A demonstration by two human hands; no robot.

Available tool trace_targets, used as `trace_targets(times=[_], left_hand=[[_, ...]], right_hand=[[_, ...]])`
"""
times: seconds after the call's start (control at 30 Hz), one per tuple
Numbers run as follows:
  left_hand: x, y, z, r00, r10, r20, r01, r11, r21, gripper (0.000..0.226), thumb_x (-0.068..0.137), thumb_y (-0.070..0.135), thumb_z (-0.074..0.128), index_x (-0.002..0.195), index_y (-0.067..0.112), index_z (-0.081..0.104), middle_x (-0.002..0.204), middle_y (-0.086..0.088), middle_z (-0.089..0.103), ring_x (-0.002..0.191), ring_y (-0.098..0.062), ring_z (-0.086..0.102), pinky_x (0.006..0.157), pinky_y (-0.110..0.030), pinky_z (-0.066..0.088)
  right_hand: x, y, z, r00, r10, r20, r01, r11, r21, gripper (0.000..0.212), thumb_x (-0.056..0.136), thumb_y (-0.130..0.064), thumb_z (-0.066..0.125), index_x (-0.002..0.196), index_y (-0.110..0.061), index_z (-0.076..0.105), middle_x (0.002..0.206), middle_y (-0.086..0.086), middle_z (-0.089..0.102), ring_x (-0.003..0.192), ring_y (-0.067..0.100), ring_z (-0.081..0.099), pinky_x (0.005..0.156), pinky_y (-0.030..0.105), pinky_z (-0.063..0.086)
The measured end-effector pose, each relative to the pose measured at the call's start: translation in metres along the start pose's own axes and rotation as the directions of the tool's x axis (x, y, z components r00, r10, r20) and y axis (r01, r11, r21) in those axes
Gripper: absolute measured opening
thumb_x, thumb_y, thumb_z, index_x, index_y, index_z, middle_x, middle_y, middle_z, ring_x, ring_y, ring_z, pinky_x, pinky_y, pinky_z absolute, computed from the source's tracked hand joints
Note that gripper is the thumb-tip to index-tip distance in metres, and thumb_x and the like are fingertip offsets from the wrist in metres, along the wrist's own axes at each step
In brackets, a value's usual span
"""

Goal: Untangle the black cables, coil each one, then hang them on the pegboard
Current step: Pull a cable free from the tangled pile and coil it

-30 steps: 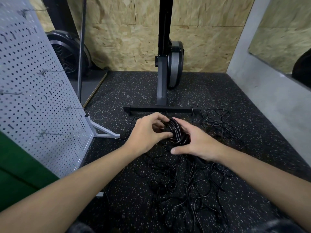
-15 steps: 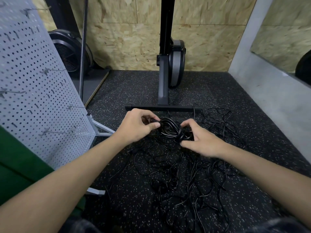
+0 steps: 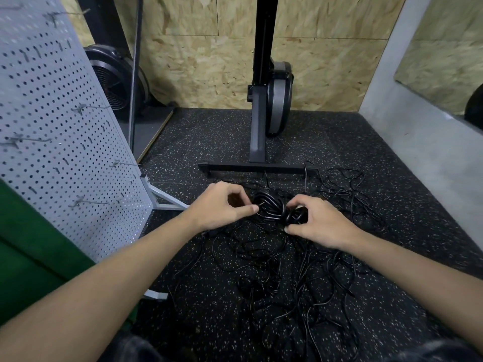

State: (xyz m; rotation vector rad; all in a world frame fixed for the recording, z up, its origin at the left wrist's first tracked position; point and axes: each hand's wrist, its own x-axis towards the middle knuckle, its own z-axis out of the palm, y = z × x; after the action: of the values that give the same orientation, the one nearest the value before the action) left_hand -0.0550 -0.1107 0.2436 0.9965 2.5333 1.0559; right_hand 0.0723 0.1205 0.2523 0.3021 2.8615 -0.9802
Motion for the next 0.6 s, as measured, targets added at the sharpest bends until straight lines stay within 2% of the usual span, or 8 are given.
trace_targets(times=[0.07,0.13,0.2,0.23,0.3,0.4,0.5,0.6], left_hand=[[0.0,0.003,-0.003,0.995,-0.007,-0.096,0.01,0.999,0.032,0.023,0.09,0.053,0.074,0.086,0.031,0.076,0.075,0.011,0.073,0.063,-0.001,0.062,0.06,-0.021,0.048],[0.001,0.004,-0.008,0.991,0.036,-0.129,-0.036,0.999,0.004,0.017,0.092,0.043,0.075,0.105,0.033,0.075,0.098,0.015,0.075,0.087,0.001,0.069,0.077,-0.023,0.054],[-0.001,0.006,-0.011,0.994,0.107,-0.007,-0.107,0.994,0.012,0.035,0.093,0.033,0.076,0.128,0.035,0.07,0.122,0.02,0.072,0.112,0.005,0.064,0.098,-0.021,0.051],[-0.002,0.006,-0.011,0.99,0.129,0.055,-0.13,0.991,0.019,0.041,0.094,0.03,0.077,0.133,0.037,0.068,0.126,0.02,0.071,0.117,0.007,0.063,0.103,-0.019,0.048],[-0.004,0.003,-0.014,0.98,0.155,0.121,-0.16,0.987,0.033,0.04,0.094,0.03,0.078,0.133,0.037,0.071,0.125,0.02,0.073,0.116,0.009,0.063,0.107,-0.02,0.048],[-0.008,-0.002,-0.024,0.976,0.139,0.168,-0.158,0.982,0.103,0.027,0.09,0.033,0.081,0.117,0.031,0.079,0.111,0.021,0.077,0.103,0.009,0.068,0.099,-0.021,0.053],[-0.011,-0.009,-0.036,0.979,0.09,0.181,-0.124,0.974,0.188,0.018,0.089,0.035,0.082,0.105,0.027,0.083,0.099,0.019,0.078,0.092,0.006,0.069,0.091,-0.02,0.054],[-0.012,-0.031,-0.049,0.993,-0.033,0.113,0.008,0.975,0.222,0.022,0.087,0.036,0.084,0.106,0.025,0.083,0.099,0.016,0.078,0.09,0.002,0.069,0.092,-0.024,0.054]], right_hand=[[0.003,-0.001,0.0,1.0,-0.025,-0.009,0.025,0.999,-0.027,0.042,0.084,-0.031,0.082,0.117,-0.037,0.057,0.097,-0.007,0.072,0.063,0.016,0.065,0.063,0.031,0.052],[0.006,-0.004,0.0,0.998,-0.054,0.015,0.055,0.998,-0.012,0.044,0.084,-0.026,0.082,0.117,-0.038,0.056,0.104,-0.007,0.071,0.061,0.015,0.064,0.063,0.033,0.053],[0.007,-0.006,0.002,0.994,-0.095,0.045,0.094,0.995,0.011,0.046,0.082,-0.024,0.083,0.115,-0.039,0.054,0.097,-0.009,0.074,0.069,0.019,0.069,0.068,0.037,0.056],[0.007,-0.008,0.002,0.992,-0.112,0.06,0.111,0.994,0.023,0.048,0.081,-0.023,0.084,0.115,-0.038,0.053,0.093,-0.011,0.075,0.077,0.021,0.07,0.073,0.039,0.055],[0.006,-0.01,0.004,0.988,-0.126,0.093,0.124,0.992,0.032,0.051,0.082,-0.022,0.085,0.117,-0.035,0.051,0.091,-0.012,0.076,0.084,0.018,0.07,0.078,0.036,0.053],[0.01,-0.012,0.012,0.986,-0.133,0.103,0.132,0.991,0.02,0.057,0.079,-0.027,0.09,0.119,-0.032,0.05,0.097,-0.012,0.077,0.088,0.01,0.069,0.082,0.029,0.051],[0.022,-0.016,0.024,0.986,-0.148,0.074,0.151,0.988,-0.029,0.061,0.078,-0.039,0.09,0.125,-0.031,0.051,0.116,-0.01,0.071,0.106,0.011,0.066,0.09,0.031,0.048],[0.04,-0.023,0.034,0.987,-0.131,0.094,0.138,0.988,-0.07,0.076,0.083,-0.045,0.085,0.143,-0.023,0.045,0.139,0.0,0.06,0.125,0.016,0.055,0.097,0.026,0.038]])
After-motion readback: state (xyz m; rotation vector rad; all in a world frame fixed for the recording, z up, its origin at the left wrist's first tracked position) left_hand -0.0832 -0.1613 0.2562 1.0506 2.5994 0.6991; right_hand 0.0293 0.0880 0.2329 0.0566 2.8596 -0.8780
